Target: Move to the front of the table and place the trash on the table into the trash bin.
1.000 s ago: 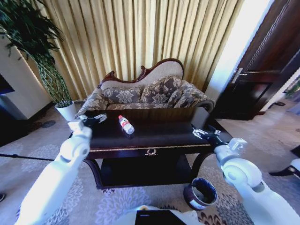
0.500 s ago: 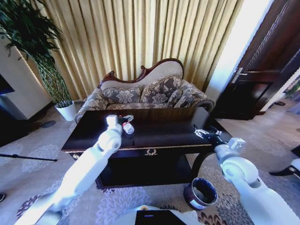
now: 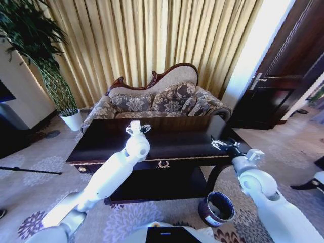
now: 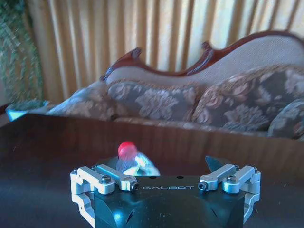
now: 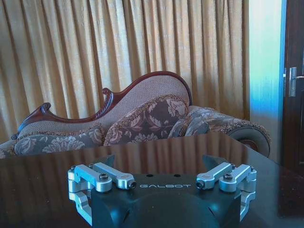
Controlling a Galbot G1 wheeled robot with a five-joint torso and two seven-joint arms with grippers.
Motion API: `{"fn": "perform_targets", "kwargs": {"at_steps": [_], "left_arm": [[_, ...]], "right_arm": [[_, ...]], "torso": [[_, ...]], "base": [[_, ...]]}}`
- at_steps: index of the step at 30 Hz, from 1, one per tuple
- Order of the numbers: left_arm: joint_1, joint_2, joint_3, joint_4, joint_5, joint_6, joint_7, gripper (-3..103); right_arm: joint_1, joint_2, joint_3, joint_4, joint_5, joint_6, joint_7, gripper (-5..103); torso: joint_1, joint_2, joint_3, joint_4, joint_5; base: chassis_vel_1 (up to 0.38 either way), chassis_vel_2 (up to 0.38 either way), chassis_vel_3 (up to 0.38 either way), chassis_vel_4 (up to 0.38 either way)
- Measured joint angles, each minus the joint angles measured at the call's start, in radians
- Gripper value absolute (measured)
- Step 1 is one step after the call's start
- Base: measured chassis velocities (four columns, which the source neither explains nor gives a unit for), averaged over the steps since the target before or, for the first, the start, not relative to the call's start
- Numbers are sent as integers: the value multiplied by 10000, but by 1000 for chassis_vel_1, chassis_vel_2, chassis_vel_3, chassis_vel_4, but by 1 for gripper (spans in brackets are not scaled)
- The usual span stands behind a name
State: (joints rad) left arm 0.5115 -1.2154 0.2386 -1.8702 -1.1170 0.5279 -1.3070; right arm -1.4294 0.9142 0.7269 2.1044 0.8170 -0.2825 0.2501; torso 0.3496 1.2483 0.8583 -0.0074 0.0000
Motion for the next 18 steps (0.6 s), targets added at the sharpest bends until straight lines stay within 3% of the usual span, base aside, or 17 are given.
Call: {"fn": "perform_targets", "kwargs": {"at_steps": [4, 18], "left_arm": [[-22, -52, 174, 102, -392, -280, -459, 100], [255, -415, 70, 288, -950, -449, -731, 100]], "right_arm": [[15, -6, 6, -94, -6, 12, -7, 100], [32, -18, 17, -173, -10, 43, -12, 100]], "torso": [[-1, 0, 0, 0, 0], [-1, 0, 0, -1, -1]], "base": [[0, 0, 0, 0], [0, 0, 0, 0]]}}
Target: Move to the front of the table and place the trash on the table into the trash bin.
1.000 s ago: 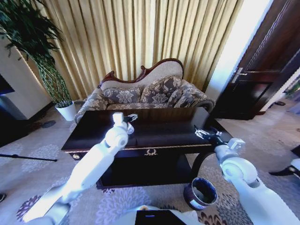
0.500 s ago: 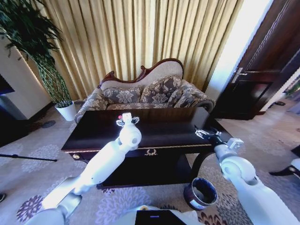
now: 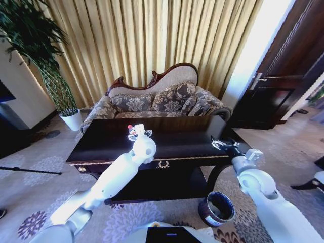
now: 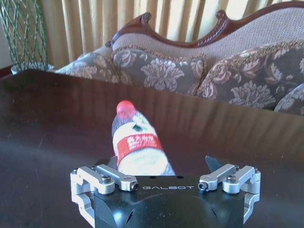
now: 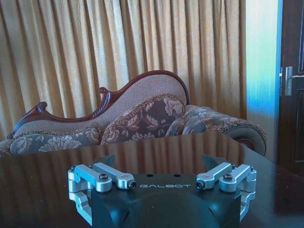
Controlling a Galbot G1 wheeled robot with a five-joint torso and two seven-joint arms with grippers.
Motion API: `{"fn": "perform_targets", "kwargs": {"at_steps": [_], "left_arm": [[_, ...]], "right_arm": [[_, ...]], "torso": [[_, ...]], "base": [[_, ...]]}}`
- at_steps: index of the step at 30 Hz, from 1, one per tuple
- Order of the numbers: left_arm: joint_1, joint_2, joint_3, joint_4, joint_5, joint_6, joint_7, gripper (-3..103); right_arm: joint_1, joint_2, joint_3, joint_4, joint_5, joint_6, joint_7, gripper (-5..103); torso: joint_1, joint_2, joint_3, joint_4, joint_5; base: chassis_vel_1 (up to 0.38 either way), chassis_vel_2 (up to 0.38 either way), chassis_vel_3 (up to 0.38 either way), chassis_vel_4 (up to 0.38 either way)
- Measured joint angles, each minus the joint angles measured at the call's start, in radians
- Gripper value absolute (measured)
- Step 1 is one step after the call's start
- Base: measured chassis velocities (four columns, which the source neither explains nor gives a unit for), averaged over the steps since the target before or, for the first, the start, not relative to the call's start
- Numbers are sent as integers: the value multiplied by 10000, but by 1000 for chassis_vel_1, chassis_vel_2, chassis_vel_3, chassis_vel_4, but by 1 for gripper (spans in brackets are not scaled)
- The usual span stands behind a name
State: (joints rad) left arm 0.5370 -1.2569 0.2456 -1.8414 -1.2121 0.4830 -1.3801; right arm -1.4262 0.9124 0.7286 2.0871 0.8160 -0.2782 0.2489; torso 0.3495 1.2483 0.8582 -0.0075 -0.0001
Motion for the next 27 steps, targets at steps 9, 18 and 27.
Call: {"fn": "perform_targets", "kwargs": {"at_steps": [9, 18, 27], "left_arm": [[295, -32, -218, 93, -363, 0, -163, 100], [304, -127, -293, 309, -493, -55, -134, 101], [320, -64, -299, 298, -510, -229, 78, 70]], "right_arm": [[50, -26, -46, -38, -11, 0, -3, 100], [46, -2, -79, -62, -30, 0, -11, 100], [71, -3, -82, -101, -89, 1, -13, 100]], "torso": [[0, 0, 0, 0, 0], [0, 0, 0, 0, 0], [0, 0, 0, 0, 0]], "base": [[0, 0, 0, 0], [0, 0, 0, 0], [0, 0, 0, 0]]}}
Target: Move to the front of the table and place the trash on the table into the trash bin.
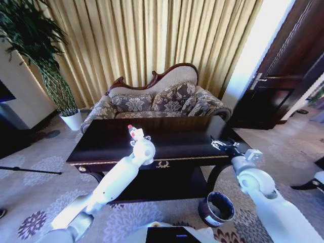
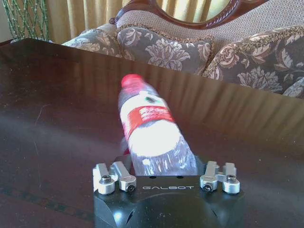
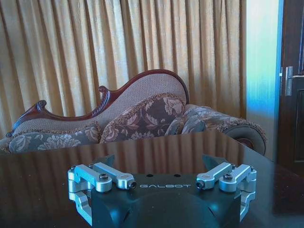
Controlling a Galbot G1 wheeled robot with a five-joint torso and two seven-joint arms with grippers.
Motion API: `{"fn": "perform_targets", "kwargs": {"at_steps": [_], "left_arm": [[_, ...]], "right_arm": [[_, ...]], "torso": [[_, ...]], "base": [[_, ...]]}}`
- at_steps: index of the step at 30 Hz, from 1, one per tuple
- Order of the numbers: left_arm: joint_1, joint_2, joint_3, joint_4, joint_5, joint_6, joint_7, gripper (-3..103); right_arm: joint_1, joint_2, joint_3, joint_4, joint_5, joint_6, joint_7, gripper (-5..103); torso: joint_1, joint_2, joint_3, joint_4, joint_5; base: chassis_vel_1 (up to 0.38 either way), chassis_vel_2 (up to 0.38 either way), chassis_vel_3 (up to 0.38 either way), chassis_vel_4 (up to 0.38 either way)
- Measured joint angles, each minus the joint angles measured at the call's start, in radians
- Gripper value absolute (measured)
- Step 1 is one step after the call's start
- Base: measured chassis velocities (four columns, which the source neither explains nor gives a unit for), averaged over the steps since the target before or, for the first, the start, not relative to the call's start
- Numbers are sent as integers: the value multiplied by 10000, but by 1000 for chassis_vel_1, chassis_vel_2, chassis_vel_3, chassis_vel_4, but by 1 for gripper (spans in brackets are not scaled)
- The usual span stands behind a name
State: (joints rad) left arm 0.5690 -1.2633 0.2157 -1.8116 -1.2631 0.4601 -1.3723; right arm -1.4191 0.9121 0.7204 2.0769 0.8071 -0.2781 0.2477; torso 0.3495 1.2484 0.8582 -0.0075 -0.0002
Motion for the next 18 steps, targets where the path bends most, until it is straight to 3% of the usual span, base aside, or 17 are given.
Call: {"fn": "perform_targets", "kwargs": {"at_steps": [10, 14, 18], "left_arm": [[128, 180, -161, -259, 201, 13, 366, 42], [191, 259, -197, -303, 389, 27, 545, 42], [373, 442, -258, -303, 1482, 90, 1501, 42]], "right_arm": [[32, 25, -51, 0, -48, -1, -2, 100], [29, 25, -48, 14, -63, -2, -2, 100], [22, 41, -37, 73, -68, -4, -1, 100]], "torso": [[1, 0, 0, 0, 0], [0, 0, 0, 0, 0], [1, 0, 0, -1, 0]], "base": [[0, 0, 0, 0], [0, 0, 0, 0], [0, 0, 0, 0]]}}
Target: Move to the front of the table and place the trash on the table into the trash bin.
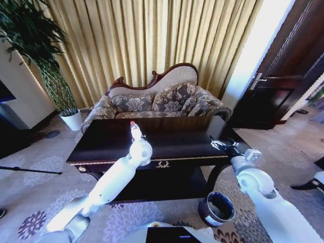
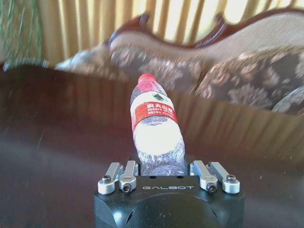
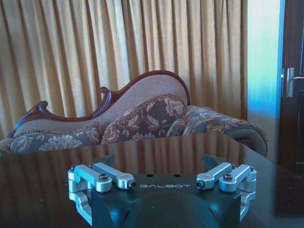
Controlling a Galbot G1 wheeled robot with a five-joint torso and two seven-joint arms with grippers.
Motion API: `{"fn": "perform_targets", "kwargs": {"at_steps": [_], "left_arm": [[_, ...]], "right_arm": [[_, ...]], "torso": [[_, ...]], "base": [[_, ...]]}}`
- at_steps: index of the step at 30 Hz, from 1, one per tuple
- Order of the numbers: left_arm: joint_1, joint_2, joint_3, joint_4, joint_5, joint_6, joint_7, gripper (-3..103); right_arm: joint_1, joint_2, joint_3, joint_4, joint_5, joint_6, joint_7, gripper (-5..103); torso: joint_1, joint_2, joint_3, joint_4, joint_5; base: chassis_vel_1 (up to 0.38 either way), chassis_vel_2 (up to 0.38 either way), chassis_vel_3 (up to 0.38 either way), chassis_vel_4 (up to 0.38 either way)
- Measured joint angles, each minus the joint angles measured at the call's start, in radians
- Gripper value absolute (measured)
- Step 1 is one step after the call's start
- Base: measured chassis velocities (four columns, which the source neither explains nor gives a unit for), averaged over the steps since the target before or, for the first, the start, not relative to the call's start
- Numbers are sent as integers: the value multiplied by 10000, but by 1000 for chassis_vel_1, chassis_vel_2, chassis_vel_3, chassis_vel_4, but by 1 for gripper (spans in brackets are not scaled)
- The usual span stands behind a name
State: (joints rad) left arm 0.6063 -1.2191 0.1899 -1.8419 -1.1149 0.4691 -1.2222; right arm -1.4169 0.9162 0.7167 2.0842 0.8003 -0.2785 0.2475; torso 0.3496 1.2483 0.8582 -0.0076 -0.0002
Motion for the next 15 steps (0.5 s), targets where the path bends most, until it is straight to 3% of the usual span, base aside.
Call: {"fn": "perform_targets", "kwargs": {"at_steps": [2, 3, 4, 9, 10, 12, 13, 14, 15], "left_arm": [[252, 166, -117, 60, 1528, -12, 1259, 42], [445, 326, -230, 85, 2636, -145, 2356, 42], [445, 326, -230, 85, 2636, -145, 2356, 42], [1152, 1285, -776, -34, 5422, -1419, 6269, 42], [1152, 1285, -776, -34, 5422, -1419, 6269, 42], [1460, 1815, -1062, -15, 6750, -2366, 7678, 42], [1637, 2150, -1264, 70, 7497, -3017, 8466, 42], [1637, 2150, -1264, 70, 7497, -3017, 8466, 42], [1726, 2383, -1415, 109, 7911, -3447, 8945, 42]], "right_arm": [[-6, 1, 6, 44, 0, -1, 2, 100], [-13, -14, 6, 109, 17, -1, 2, 100], [-13, -14, 6, 109, 17, -1, 2, 100], [-106, -59, -147, 441, 163, -5, 2, 100], [-106, -59, -147, 441, 163, -5, 2, 100], [-170, -87, -255, 712, 722, -51, 8, 100], [-202, -169, -275, 988, 1490, -137, 24, 100], [-202, -169, -275, 988, 1490, -137, 24, 100], [-203, -255, -268, 1211, 2113, -216, 41, 100]], "torso": [[0, 0, 0, 0, 0], [0, 0, 0, 1, 0], [0, 0, 0, 1, 0], [0, 0, 0, 1, -2], [0, 0, 0, 1, -2], [0, 0, 0, 1, -1], [-1, 0, 0, 1, -2], [-1, 0, 0, 1, -2], [0, 0, 0, 3, -5]], "base": [[0, 0, 0, 0], [0, 0, 0, 0], [0, 0, 0, 0], [0, 0, 0, 0], [0, 0, 0, 0], [0, 0, 0, 0], [0, 0, 0, 0], [0, 0, 0, 0], [0, 0, 0, 0]]}}
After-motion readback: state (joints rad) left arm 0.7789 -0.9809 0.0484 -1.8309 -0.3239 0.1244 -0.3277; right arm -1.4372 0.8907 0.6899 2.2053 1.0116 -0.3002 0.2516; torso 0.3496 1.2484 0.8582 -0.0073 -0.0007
